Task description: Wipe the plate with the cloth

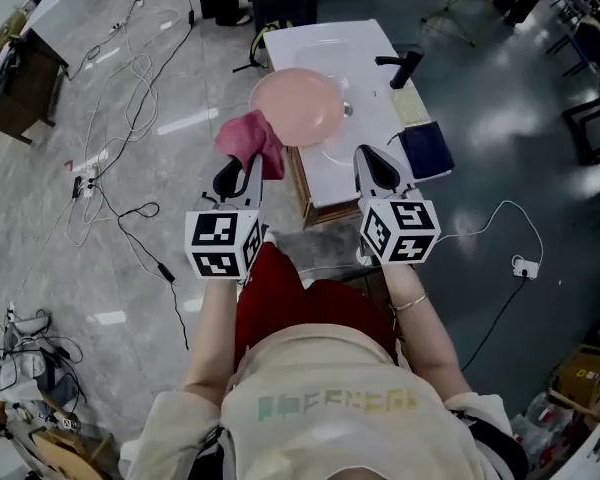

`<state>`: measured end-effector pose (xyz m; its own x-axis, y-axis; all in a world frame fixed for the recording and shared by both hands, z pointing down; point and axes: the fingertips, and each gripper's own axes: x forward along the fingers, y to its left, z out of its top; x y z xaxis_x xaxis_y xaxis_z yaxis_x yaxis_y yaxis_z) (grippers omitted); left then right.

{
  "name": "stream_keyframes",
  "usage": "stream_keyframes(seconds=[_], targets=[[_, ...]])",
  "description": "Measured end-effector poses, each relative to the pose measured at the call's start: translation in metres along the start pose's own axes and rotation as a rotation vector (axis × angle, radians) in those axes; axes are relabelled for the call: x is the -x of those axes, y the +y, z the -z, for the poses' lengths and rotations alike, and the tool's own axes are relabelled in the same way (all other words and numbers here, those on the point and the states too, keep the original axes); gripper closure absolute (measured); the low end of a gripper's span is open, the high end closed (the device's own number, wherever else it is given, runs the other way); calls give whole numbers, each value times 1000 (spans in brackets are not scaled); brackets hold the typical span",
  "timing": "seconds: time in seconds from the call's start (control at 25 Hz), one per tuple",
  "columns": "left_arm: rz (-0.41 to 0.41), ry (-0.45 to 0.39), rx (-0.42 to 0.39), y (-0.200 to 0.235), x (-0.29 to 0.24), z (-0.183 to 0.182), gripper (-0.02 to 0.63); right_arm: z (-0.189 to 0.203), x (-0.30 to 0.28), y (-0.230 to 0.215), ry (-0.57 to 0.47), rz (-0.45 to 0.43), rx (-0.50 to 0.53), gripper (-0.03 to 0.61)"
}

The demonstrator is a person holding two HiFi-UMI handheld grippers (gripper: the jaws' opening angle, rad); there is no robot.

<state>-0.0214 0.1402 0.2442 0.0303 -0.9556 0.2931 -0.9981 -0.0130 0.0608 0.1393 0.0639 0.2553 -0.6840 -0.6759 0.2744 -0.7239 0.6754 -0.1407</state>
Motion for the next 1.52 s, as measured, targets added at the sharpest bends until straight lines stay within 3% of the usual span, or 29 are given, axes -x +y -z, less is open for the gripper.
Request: stream_keyframes(seconds=[0.36,0.84,1.12,1.52], targets=[[79,-21,-17,55,-85,24,546,29,-95,-47,-8,124,-58,540],[210,14,-27,124,-165,14,546,36,-188,-58,57,272,-89,540],[271,20,-34,132,-193,12,546,37,-201,-72,81,344,-89,540],[337,62,-40,124,-232,16,546,65,-212,-100,181,368,-147,538]])
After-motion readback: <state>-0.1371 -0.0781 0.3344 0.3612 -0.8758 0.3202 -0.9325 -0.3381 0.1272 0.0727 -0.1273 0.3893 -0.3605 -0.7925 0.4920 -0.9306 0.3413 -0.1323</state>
